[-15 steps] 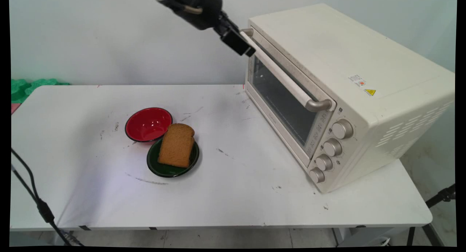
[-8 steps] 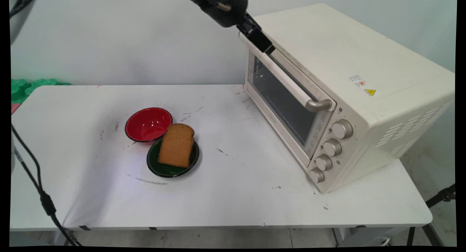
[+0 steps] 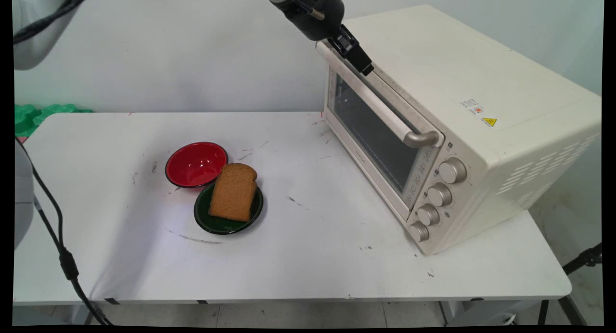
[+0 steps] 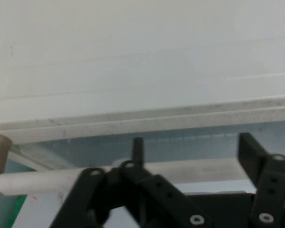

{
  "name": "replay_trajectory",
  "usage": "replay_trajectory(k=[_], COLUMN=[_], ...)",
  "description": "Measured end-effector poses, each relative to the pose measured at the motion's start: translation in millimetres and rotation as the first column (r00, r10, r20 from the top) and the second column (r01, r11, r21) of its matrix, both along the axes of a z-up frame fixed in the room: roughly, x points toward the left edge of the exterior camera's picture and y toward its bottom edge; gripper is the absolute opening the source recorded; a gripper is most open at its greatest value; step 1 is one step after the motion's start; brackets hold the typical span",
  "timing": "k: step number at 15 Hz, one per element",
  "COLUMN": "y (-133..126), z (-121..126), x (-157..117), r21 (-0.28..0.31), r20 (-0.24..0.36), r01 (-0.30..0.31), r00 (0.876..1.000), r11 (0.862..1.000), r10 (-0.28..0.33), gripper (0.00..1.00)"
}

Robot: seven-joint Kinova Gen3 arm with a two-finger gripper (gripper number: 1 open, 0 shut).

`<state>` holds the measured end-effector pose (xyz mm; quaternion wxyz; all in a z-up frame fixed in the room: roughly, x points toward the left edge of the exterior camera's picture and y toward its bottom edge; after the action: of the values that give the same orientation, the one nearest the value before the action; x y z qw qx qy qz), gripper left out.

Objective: Open the oven

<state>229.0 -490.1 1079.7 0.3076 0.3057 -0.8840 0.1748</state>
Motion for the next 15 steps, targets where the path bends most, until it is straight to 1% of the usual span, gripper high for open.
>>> replay_trajectory(k=[6, 11, 15], y=[-11, -15, -16], z=[-7, -13, -18], x=[-6, -7, -8], r21=[0.014, 0.029, 0.040], r20=[0.008, 0.017, 0.012], r01=[0.000, -0.002, -0.011], r00=[1.000, 1.000, 1.000], r11=[1.000, 1.000, 0.999], r10=[0.000, 0.002, 0.010], gripper=[0.00, 0.00, 0.00])
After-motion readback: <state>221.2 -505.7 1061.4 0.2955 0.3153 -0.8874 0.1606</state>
